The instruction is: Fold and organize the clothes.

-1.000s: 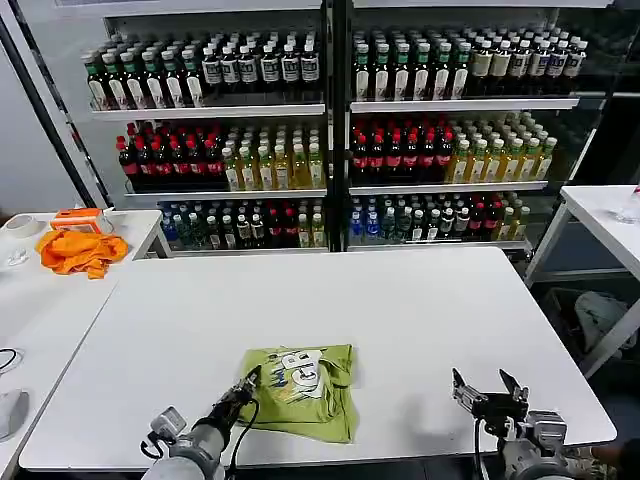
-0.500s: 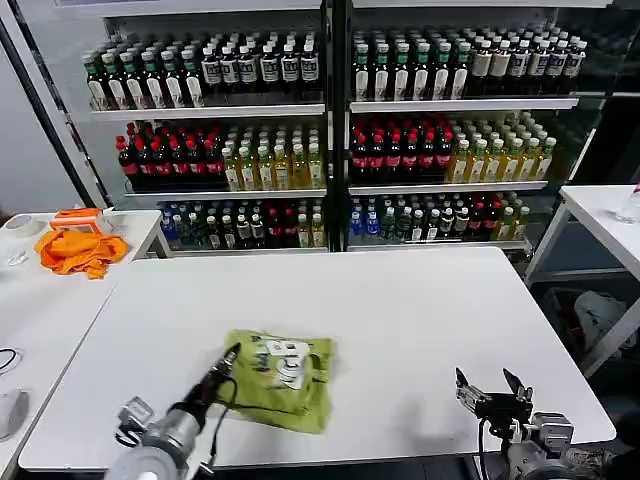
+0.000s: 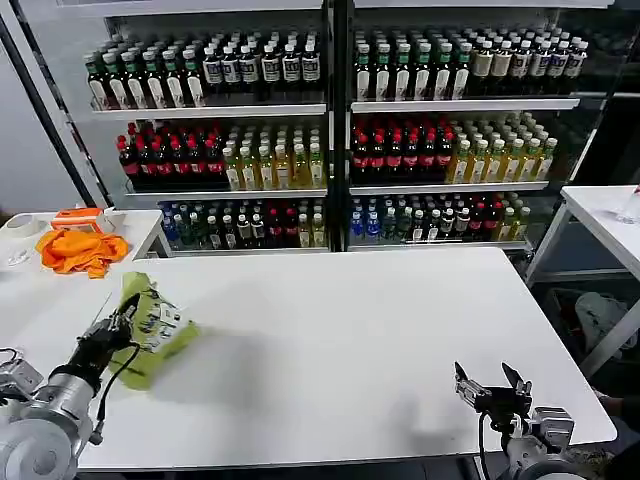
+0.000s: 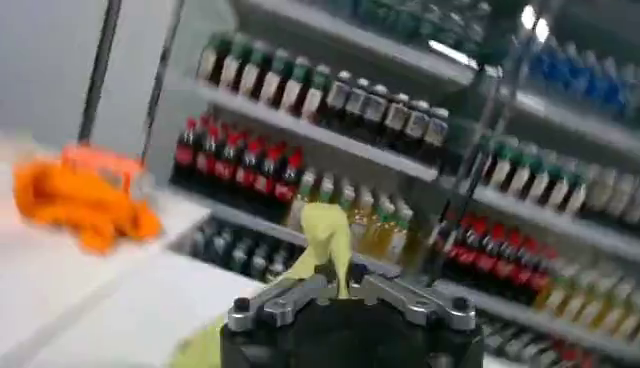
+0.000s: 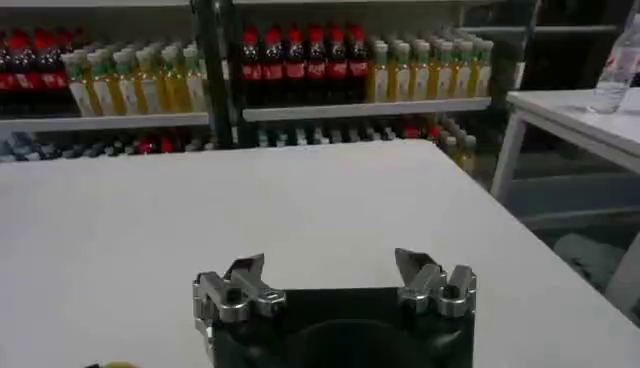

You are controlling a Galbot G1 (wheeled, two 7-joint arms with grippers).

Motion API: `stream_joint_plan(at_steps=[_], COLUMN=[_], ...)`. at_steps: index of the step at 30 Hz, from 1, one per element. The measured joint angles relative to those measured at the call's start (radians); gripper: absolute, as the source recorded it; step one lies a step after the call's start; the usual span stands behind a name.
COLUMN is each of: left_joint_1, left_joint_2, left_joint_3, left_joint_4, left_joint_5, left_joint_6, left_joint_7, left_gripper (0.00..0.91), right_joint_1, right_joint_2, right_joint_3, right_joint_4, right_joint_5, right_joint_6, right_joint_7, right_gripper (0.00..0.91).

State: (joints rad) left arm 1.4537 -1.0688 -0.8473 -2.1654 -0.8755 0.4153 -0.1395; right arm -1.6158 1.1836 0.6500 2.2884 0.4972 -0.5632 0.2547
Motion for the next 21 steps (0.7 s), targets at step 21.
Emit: stream_joint_plan(at_steps=[21], left_joint_1=[0.024], left_joint_2=[-0.049], left_joint_3=[0.606], left_joint_4=[0.086], left_joint_5=[1.236], left_joint_6=[-0.122], left_joint_7=[0.019], left_gripper=[0.02], right_joint_1=[-0.023], right_joint_2=[-0.015], right_joint_3=[0.048], right_joint_4=[-0.004], right_joint_5=[0.01], right_joint_6=[0.012], right_joint_7=[-0.006], right_gripper=[0.907])
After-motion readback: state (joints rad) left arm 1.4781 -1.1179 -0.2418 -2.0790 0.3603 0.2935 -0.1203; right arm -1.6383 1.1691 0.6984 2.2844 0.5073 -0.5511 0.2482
